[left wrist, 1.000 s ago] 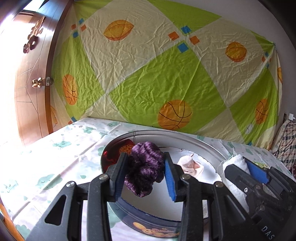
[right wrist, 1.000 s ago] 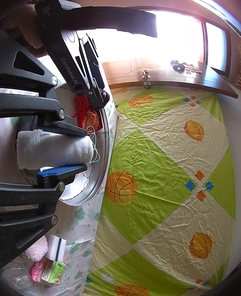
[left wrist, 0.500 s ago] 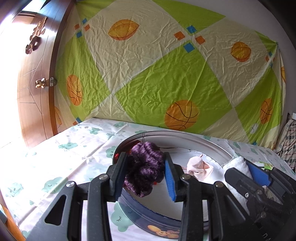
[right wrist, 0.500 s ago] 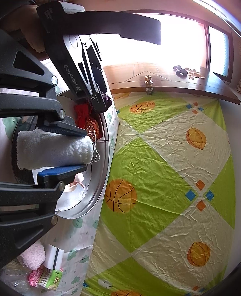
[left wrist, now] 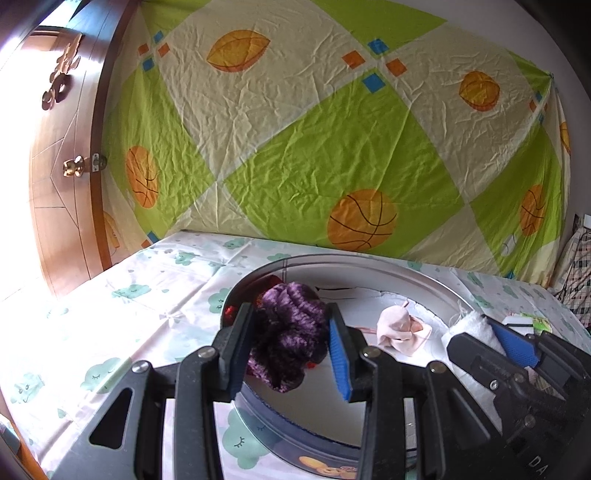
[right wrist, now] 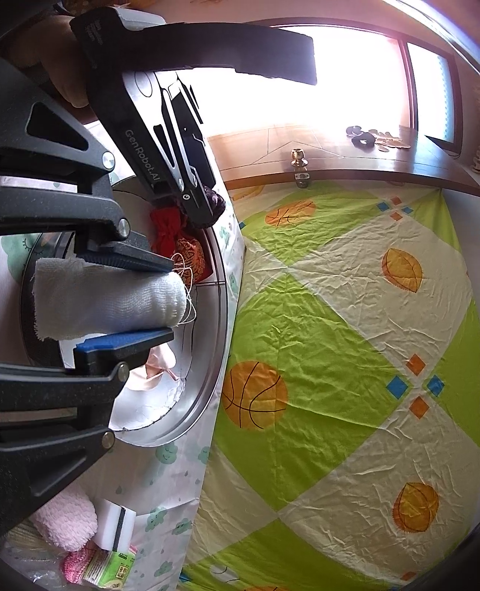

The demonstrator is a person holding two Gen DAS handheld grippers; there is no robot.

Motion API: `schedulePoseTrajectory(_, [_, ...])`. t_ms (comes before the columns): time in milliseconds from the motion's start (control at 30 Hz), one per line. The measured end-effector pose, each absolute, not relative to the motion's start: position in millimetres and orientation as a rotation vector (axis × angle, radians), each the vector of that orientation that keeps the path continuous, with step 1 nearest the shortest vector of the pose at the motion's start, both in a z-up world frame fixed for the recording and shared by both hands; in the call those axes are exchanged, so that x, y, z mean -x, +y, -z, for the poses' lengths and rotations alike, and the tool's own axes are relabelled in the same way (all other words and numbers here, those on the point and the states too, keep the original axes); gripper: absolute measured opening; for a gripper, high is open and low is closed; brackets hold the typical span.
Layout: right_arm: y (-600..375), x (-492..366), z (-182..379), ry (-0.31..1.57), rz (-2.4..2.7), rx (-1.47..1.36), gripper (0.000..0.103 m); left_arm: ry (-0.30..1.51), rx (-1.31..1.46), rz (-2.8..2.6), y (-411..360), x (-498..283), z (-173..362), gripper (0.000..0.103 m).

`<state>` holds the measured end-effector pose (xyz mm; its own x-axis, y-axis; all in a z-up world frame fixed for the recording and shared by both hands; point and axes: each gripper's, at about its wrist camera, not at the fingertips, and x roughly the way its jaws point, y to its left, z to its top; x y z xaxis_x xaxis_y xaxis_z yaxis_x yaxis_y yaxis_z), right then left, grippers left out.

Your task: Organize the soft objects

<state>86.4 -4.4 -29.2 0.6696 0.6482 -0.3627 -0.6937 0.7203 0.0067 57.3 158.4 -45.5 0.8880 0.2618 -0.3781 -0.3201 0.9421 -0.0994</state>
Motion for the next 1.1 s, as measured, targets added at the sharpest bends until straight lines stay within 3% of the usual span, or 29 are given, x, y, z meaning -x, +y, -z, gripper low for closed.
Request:
schedulePoseTrajectory(567, [-20,-125,2,0.400,-0.722,0.081,0.033,0.588,0.226,-0.082,164,-111,34,0.037])
schedulePoseTrajectory(1100, [-5,-196,-13,0.554,-0.712,0.060,0.033,0.730,0.198,-0.058,165,-157,19,0.037])
